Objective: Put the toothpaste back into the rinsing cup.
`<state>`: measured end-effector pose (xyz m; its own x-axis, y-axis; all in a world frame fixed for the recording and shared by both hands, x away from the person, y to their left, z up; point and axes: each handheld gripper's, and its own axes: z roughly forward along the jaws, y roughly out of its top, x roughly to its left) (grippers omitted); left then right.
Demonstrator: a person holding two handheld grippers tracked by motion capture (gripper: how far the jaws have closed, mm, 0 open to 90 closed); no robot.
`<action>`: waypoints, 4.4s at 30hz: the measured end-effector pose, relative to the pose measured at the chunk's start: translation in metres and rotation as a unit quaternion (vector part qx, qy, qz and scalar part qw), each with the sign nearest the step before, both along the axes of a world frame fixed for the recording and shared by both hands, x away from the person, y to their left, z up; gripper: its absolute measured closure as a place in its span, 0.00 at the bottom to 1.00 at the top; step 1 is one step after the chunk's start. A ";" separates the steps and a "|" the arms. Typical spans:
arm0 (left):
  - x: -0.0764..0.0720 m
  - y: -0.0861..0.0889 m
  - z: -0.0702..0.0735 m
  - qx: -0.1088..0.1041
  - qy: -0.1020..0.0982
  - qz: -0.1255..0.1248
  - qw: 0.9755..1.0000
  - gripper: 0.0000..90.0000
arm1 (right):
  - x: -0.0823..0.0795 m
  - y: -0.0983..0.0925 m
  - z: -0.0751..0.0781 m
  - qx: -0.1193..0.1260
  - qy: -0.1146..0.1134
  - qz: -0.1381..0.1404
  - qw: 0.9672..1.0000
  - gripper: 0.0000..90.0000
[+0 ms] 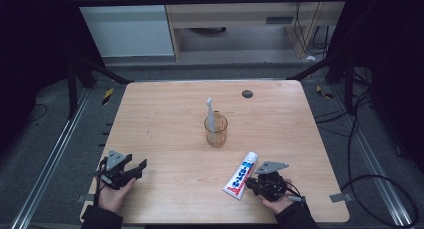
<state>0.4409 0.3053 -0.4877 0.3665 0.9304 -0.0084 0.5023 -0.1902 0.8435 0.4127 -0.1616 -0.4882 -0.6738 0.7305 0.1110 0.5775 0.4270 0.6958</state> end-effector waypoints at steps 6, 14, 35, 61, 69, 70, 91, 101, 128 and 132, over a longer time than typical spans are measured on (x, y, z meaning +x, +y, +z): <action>0.001 0.000 -0.001 0.000 0.005 0.001 1.000 0.39 | 0.005 0.008 0.001 -0.003 -0.008 0.005 1.000 0.91; 0.002 -0.001 -0.002 0.001 0.008 0.003 1.000 0.37 | 0.012 0.017 0.001 -0.004 -0.012 0.009 1.000 0.91; 0.003 -0.001 -0.001 0.010 0.003 0.004 1.000 0.36 | 0.054 0.001 0.025 0.018 -0.050 -0.063 0.997 0.90; 0.001 -0.003 -0.001 0.015 0.004 -0.005 1.000 0.36 | 0.061 -0.022 0.016 -0.016 -0.027 -0.088 0.996 0.89; 0.001 -0.004 0.000 0.014 0.003 -0.004 1.000 0.36 | 0.045 -0.028 0.017 -0.025 -0.022 -0.080 0.996 0.88; 0.001 -0.003 0.000 0.014 0.003 -0.004 1.000 0.36 | 0.044 -0.029 0.017 -0.025 -0.021 -0.079 0.996 0.89; 0.000 -0.003 0.000 0.012 0.003 -0.005 1.000 0.36 | 0.017 -0.026 0.014 -0.032 -0.004 -0.051 0.998 0.88; 0.001 -0.003 -0.001 0.011 0.004 -0.004 1.000 0.35 | 0.018 -0.027 0.019 -0.028 -0.013 -0.055 0.998 0.81; 0.002 -0.003 -0.001 0.015 0.010 -0.007 1.000 0.35 | 0.038 0.007 0.043 -0.034 -0.013 -0.045 0.998 0.59; 0.002 -0.003 -0.002 0.016 0.011 -0.008 1.000 0.35 | 0.042 0.016 0.042 -0.042 0.000 -0.039 0.998 0.57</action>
<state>0.4430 0.3020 -0.4893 0.3807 0.9246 0.0136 0.5168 -0.2249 0.8260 0.4551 -0.1460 -0.4464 -0.6151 0.7871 0.0462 0.6105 0.4384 0.6595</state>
